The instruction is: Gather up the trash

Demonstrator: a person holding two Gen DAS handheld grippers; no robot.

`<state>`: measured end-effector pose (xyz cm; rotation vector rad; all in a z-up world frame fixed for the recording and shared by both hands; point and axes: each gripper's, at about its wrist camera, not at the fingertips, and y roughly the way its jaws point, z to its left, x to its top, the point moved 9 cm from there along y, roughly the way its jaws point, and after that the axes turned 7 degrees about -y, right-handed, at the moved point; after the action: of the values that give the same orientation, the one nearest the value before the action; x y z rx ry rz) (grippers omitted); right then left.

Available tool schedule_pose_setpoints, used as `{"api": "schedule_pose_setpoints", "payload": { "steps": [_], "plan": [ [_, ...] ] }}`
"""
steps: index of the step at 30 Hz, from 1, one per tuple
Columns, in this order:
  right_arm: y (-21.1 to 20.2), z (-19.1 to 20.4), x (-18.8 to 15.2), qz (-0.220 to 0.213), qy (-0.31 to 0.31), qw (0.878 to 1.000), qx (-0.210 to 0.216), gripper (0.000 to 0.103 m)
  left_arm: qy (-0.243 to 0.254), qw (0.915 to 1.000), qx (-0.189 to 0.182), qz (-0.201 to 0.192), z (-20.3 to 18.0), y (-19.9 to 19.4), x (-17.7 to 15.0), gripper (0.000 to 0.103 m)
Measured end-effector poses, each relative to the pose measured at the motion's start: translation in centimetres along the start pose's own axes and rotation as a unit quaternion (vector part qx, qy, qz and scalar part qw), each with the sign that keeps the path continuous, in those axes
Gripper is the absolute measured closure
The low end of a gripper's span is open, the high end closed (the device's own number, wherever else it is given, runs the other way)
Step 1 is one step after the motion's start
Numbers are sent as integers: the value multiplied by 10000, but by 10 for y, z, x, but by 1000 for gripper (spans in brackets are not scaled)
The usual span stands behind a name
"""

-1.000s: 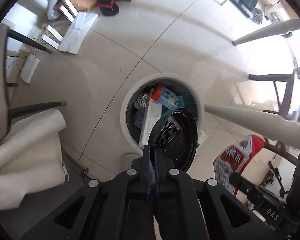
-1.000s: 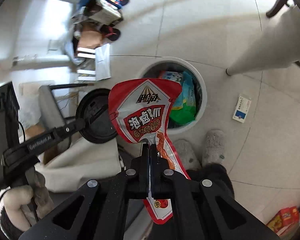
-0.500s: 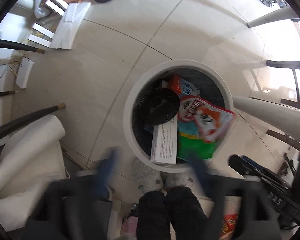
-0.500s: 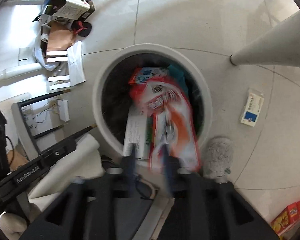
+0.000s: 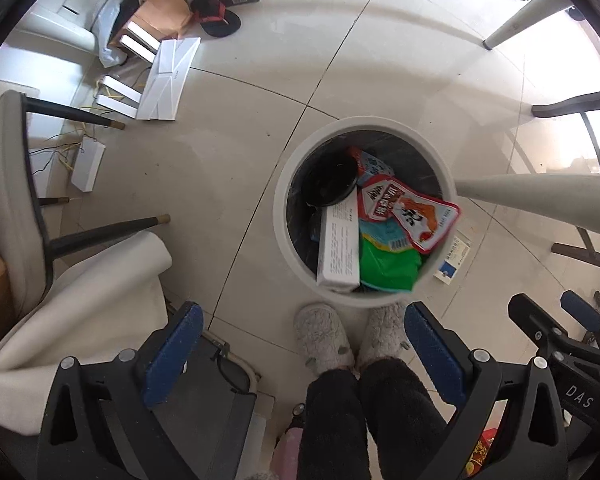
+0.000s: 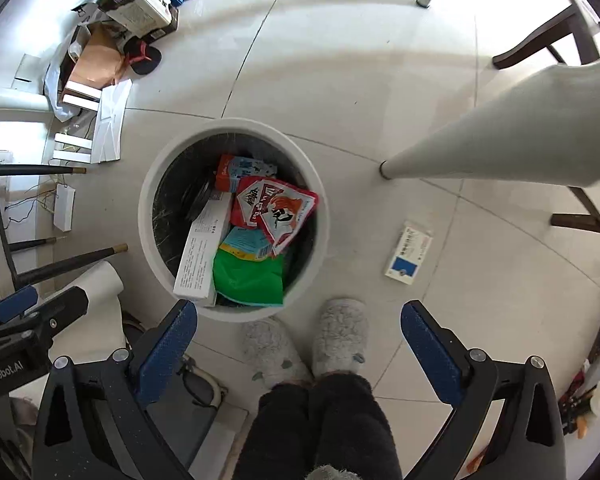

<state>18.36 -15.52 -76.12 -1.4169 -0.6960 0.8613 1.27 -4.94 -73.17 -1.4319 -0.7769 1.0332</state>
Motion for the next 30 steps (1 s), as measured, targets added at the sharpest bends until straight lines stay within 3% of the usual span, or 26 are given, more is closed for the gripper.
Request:
{"api": "schedule_pose_setpoints", "payload": {
  "steps": [6, 13, 22, 30],
  "plan": [
    [-68, -9, -23, -132, -35, 9999, 83, 0, 63, 9999, -4, -153, -7, -63, -28, 0],
    [-180, -16, -58, -314, -48, 9981, 522, 0, 293, 9987, -76, -419, -20, -162, -69, 0],
    [-349, -26, -105, -608, -177, 9904, 1228, 0, 684, 9915, -578, -946, -35, -305, -99, 0],
    [-475, -17, -143, -1087, -133, 9835, 1438, 0, 1357, 9756, -1247, -1194, -37, -396, -123, 0]
  ]
}}
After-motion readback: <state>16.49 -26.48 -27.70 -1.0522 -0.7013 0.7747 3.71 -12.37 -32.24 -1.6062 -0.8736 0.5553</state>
